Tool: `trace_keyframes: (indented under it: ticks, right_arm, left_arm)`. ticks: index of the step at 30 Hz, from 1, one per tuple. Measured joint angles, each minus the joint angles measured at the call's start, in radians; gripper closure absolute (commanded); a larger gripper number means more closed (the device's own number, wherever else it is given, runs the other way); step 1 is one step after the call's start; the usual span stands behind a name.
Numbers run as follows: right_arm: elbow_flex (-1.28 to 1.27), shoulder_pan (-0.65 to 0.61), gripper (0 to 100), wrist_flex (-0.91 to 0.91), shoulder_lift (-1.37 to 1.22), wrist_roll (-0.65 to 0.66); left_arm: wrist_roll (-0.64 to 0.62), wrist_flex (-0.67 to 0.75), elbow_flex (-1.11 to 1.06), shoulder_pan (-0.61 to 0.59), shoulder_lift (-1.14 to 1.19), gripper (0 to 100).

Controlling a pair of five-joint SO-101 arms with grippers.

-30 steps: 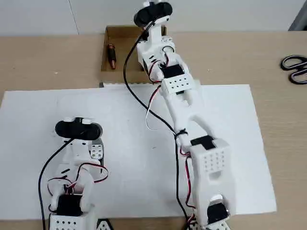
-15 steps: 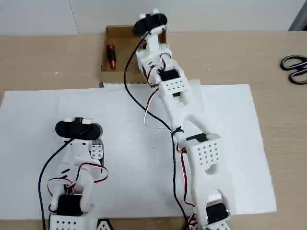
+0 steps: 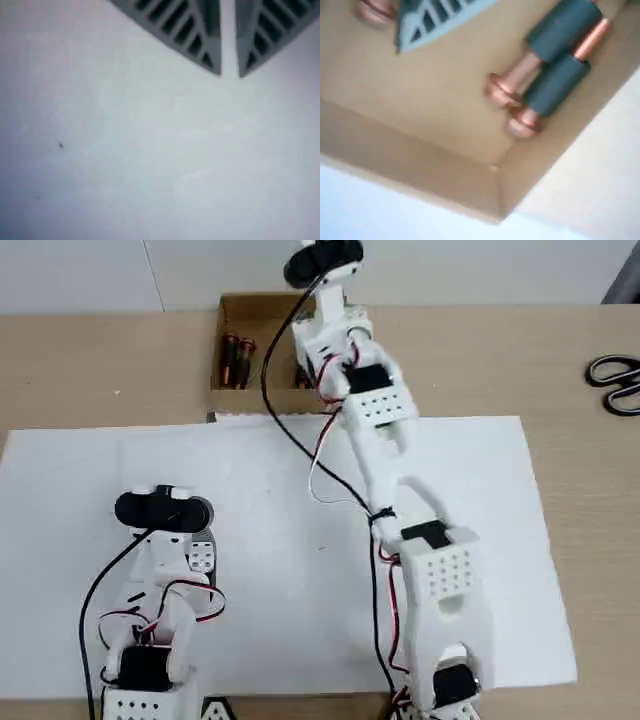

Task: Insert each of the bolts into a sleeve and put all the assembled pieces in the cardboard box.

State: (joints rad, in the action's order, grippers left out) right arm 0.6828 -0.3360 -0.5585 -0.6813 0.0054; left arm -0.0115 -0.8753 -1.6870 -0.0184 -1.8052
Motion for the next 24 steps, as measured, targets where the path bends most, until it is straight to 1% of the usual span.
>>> trace_keyframes:
  ticks: [4, 5, 8, 9, 11, 13, 19, 24]
  right_arm:
    - [0.002, 0.021, 82.5, -0.112, 0.074, 0.0]
    - [0.002, 0.026, 84.9, -0.141, 0.092, 0.0]
    - [0.002, 0.048, 97.3, -0.236, 0.149, 0.0]
    - [0.002, 0.055, 99.8, -0.269, 0.169, 0.0]
    - [0.002, 0.075, 97.9, -0.325, 0.209, 0.0]
    - [0.002, 0.098, 99.7, -0.382, 0.247, 0.0]
    - [0.002, 0.178, 99.5, -0.601, 0.345, 0.0]
    - [0.002, 0.242, 99.5, -0.855, 0.43, -0.08]
  left_arm:
    - [0.0, 0.0, 0.0, 0.0, 0.0, 99]
    - [0.0, 0.0, 0.0, 0.0, 0.0, 99]
    - [0.0, 0.0, 0.0, 0.0, 0.0, 99]
    - [0.0, 0.0, 0.0, 0.0, 0.0, 99]
    - [0.0, 0.0, 0.0, 0.0, 0.0, 99]
    - [0.0, 0.0, 0.0, 0.0, 0.0, 99]
    - [0.0, 0.0, 0.0, 0.0, 0.0, 99]
    - [0.0, 0.0, 0.0, 0.0, 0.0, 99]
